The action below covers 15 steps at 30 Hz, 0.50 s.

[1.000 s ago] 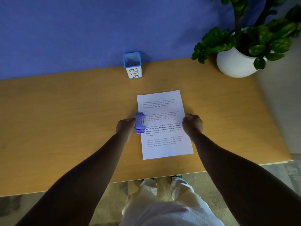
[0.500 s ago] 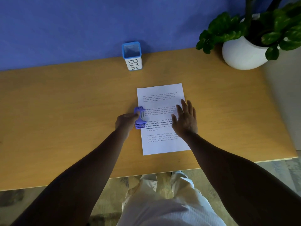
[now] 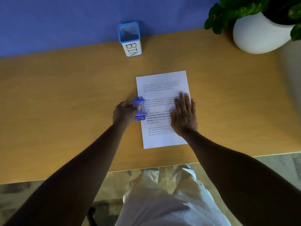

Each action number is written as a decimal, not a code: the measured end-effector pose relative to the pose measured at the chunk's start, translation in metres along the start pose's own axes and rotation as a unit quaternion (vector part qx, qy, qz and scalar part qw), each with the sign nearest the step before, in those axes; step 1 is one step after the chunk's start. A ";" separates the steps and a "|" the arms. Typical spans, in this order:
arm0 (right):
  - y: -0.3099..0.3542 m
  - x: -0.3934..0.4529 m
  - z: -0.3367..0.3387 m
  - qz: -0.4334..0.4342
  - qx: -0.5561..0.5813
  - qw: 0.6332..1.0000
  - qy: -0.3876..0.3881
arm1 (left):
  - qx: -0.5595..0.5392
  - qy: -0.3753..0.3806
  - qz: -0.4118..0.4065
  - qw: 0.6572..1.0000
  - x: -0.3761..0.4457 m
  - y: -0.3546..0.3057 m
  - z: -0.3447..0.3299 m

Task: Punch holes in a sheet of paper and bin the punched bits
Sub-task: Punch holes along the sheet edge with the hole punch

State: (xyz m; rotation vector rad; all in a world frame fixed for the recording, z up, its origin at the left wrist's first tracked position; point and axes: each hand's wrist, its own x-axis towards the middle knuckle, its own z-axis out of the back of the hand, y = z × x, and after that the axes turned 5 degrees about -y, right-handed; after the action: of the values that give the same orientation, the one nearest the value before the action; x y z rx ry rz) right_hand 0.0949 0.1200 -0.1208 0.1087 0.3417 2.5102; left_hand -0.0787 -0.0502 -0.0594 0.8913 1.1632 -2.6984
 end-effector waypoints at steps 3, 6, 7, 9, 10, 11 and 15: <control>0.000 0.000 -0.001 -0.004 -0.008 1.000 -0.003 | 0.028 -0.004 -0.019 0.999 0.003 0.000 0.000; 0.001 0.000 -0.002 -0.002 -0.010 1.000 -0.007 | 0.068 -0.039 -0.040 0.996 -0.001 -0.001 -0.004; 0.000 0.000 -0.002 -0.001 -0.012 1.000 -0.008 | 0.078 -0.053 -0.048 0.994 -0.003 -0.001 -0.006; 0.000 0.000 -0.002 -0.001 -0.014 1.000 -0.008 | 0.088 -0.068 -0.056 0.992 -0.004 0.001 -0.009; 0.001 -0.001 -0.002 -0.001 -0.014 1.000 -0.009 | 0.092 -0.068 -0.056 0.992 -0.004 0.001 -0.009; 0.001 -0.001 -0.002 -0.001 -0.014 1.000 -0.011 | 0.096 -0.066 -0.055 0.992 -0.002 0.002 -0.008; 0.001 -0.001 0.000 0.001 -0.012 1.000 -0.009 | 0.109 -0.060 -0.043 0.991 0.004 0.000 -0.005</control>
State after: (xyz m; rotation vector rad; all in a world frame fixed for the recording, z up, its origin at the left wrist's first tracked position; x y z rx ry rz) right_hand 0.0948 0.1187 -0.1209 0.1222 0.3041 2.5130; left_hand -0.0798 -0.0462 -0.0643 0.7052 0.9180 -2.9460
